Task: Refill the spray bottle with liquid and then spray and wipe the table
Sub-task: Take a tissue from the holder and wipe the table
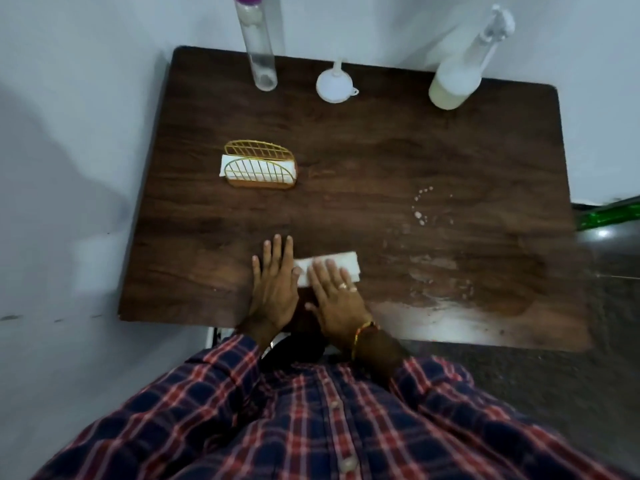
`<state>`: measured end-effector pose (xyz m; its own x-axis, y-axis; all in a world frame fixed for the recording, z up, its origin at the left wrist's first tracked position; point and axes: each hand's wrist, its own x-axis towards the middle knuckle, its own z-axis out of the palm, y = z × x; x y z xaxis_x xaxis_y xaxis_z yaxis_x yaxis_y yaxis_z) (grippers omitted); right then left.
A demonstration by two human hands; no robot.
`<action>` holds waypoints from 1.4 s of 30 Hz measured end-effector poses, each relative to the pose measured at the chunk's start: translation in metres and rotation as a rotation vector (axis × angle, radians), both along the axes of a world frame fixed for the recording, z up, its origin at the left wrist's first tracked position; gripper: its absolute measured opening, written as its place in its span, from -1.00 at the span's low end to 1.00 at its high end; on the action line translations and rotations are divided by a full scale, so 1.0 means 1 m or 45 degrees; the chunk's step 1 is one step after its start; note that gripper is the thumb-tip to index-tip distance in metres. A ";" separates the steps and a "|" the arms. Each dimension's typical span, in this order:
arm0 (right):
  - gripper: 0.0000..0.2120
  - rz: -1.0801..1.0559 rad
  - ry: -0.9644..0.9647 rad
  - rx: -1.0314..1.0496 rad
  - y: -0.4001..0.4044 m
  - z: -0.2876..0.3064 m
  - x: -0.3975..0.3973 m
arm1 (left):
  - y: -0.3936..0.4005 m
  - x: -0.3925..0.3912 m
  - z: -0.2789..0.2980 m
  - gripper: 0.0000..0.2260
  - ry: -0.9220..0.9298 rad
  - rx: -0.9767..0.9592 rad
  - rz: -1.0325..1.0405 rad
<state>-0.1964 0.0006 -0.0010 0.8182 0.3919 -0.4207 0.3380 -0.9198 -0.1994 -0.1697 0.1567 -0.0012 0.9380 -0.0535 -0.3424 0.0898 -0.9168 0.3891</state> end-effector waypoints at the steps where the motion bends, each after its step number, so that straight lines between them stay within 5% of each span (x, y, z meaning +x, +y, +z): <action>1: -0.35 0.066 0.049 -0.005 -0.006 0.003 -0.021 | 0.004 -0.002 -0.001 -0.48 -0.007 -0.010 -0.002; 7: -0.31 -0.429 -0.035 -0.106 -0.046 0.001 0.009 | 0.009 -0.019 -0.006 -0.50 -0.046 -0.030 -0.026; 9: -0.31 -0.365 -0.119 -0.073 -0.030 -0.002 0.010 | 0.000 -0.024 -0.005 -0.48 -0.021 -0.026 -0.046; 13: -0.33 0.002 0.103 -0.043 -0.028 0.009 -0.047 | -0.026 -0.023 0.000 -0.40 -0.015 -0.084 -0.129; 19: -0.33 -0.545 0.060 -0.036 -0.072 0.009 0.018 | -0.044 -0.010 0.001 -0.49 0.019 -0.086 -0.172; 25: -0.34 -0.198 0.010 -0.002 -0.051 0.005 0.012 | -0.058 0.027 0.004 -0.50 0.016 -0.074 -0.092; 31: -0.26 -0.661 -0.008 -0.030 -0.098 0.001 0.045 | -0.073 0.047 0.012 -0.49 0.016 0.041 -0.070; 38: -0.27 -0.222 -0.022 0.038 -0.077 -0.013 0.063 | -0.094 0.075 0.017 -0.50 0.149 -0.004 0.022; 42: -0.33 -0.512 -0.052 -0.039 -0.116 -0.008 0.073 | -0.095 0.093 0.013 -0.49 0.283 0.074 0.012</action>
<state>-0.1234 -0.1158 -0.0095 0.9201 0.0247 -0.3908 -0.0431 -0.9856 -0.1637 -0.0771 0.0619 0.0122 0.8394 -0.0191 -0.5432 0.1762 -0.9358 0.3052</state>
